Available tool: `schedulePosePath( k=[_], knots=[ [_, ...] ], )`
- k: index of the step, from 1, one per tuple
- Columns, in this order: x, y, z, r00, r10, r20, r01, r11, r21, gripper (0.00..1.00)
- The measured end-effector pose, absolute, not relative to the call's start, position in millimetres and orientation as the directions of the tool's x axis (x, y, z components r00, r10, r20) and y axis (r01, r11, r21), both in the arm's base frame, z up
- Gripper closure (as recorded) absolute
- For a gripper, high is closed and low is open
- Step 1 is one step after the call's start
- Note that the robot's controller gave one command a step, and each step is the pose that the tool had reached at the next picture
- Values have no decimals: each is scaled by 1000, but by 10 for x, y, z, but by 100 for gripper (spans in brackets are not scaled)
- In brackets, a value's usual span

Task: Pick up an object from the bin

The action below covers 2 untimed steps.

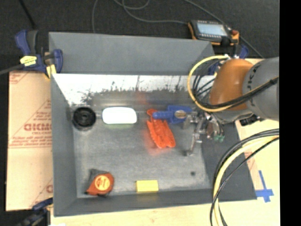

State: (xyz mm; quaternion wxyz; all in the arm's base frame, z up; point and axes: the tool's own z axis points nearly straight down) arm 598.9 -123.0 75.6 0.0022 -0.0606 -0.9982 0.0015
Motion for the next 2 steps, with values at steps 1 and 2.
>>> schedulePosePath(
  k=[1,2],
  knots=[
    [6205,-891,760,-978,210,-5,210,978,0,0],
    [6384,-976,746,-997,-77,7,-77,997,-3,0]
  ],
)
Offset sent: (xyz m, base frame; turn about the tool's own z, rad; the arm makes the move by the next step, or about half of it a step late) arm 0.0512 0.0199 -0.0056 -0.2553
